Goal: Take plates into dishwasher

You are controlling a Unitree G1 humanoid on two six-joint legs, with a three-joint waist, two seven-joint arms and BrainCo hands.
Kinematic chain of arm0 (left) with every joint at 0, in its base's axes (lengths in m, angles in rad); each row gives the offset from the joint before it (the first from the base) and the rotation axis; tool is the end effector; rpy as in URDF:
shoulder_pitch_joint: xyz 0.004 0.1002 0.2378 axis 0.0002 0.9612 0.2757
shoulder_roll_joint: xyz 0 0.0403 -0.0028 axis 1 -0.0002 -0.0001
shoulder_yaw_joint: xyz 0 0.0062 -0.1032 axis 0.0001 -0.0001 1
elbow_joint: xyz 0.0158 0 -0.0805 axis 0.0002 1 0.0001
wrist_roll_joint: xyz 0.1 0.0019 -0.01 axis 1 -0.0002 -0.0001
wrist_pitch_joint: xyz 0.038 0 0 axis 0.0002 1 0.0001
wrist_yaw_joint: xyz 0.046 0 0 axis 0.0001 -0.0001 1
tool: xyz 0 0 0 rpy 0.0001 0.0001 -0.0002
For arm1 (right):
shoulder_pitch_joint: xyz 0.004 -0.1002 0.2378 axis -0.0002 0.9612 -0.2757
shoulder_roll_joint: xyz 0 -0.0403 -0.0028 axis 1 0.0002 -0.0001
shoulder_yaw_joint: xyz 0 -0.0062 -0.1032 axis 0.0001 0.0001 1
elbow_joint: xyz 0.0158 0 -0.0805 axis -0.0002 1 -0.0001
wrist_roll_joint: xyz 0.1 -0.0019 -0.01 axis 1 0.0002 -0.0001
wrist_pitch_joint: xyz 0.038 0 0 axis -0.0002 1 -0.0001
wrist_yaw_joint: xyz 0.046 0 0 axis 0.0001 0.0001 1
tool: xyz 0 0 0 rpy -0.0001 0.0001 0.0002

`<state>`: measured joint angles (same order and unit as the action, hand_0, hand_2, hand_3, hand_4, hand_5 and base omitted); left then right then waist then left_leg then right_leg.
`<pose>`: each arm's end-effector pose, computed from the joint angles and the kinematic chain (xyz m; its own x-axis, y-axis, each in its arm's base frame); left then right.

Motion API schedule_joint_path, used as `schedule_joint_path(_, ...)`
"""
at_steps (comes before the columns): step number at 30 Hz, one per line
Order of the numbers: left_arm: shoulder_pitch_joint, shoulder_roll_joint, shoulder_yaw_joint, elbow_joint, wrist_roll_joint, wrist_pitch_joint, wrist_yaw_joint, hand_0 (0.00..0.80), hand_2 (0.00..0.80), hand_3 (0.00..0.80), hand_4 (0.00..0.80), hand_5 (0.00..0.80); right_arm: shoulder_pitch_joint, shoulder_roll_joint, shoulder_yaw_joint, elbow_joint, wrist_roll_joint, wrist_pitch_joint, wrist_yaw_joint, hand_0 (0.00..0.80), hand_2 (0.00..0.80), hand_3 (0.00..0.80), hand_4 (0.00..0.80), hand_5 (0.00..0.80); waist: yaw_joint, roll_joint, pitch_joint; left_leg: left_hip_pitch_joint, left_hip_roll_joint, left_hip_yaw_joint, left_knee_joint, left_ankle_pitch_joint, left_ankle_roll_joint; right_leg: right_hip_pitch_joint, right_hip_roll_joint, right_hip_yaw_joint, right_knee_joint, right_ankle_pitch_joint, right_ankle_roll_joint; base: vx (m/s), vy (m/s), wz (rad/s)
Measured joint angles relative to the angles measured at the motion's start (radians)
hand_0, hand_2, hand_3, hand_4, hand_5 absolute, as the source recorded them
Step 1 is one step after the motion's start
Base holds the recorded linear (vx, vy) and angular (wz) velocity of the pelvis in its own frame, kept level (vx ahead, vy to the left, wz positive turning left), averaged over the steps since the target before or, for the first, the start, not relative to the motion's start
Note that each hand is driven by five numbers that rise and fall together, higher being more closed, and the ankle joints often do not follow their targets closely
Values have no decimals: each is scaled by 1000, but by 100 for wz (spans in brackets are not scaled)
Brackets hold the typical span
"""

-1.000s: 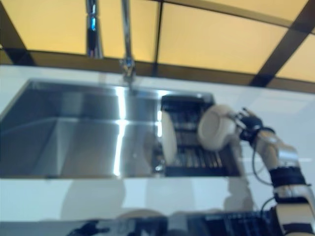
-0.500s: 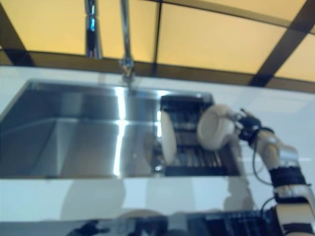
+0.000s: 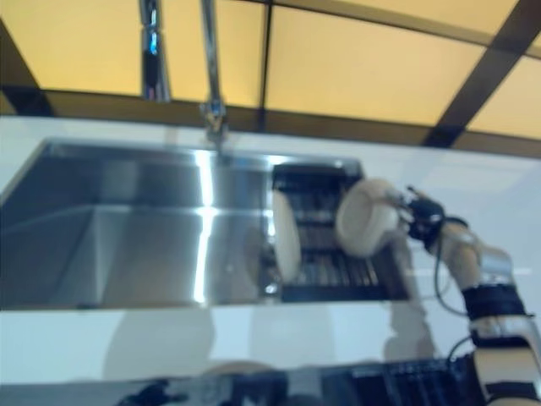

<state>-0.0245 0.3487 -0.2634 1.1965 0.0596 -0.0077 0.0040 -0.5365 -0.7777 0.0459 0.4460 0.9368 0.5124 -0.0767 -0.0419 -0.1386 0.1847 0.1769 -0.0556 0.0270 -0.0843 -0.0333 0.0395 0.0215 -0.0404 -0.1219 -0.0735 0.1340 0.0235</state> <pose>0.0852 0.2519 -0.1039 0.3837 0.2265 -0.8953 0.3099 0.8817 0.3558 0.2841 -0.2917 0.1397 0.9320 -0.0993 -0.3486 0.1690 0.9699 0.1754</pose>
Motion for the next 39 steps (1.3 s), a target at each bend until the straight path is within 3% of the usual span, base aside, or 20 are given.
schedule_joint_path(30, 1, 2, -17, -6, 0, 15, 4, 0, 0, 0, 0, 0, -13, -6, 28, -44, -130, 121, 93, 0, 0, 0, 0, 0, 1, -19, -16, 3, 0, 3, 1, 0, 0, -1, 0, 2, 8, 0, 0, 0, 0, 0)
schedule_joint_path(39, 5, 6, -22, -19, 0, 22, 4, 0, 0, 0, 0, 0, -19, -6, 44, -29, -131, 128, 95, 0, 0, 0, 0, 0, 2, -27, -22, 3, 0, 0, 2, 0, 0, -1, -1, 2, 9, 0, 0, 0, 0, 0)
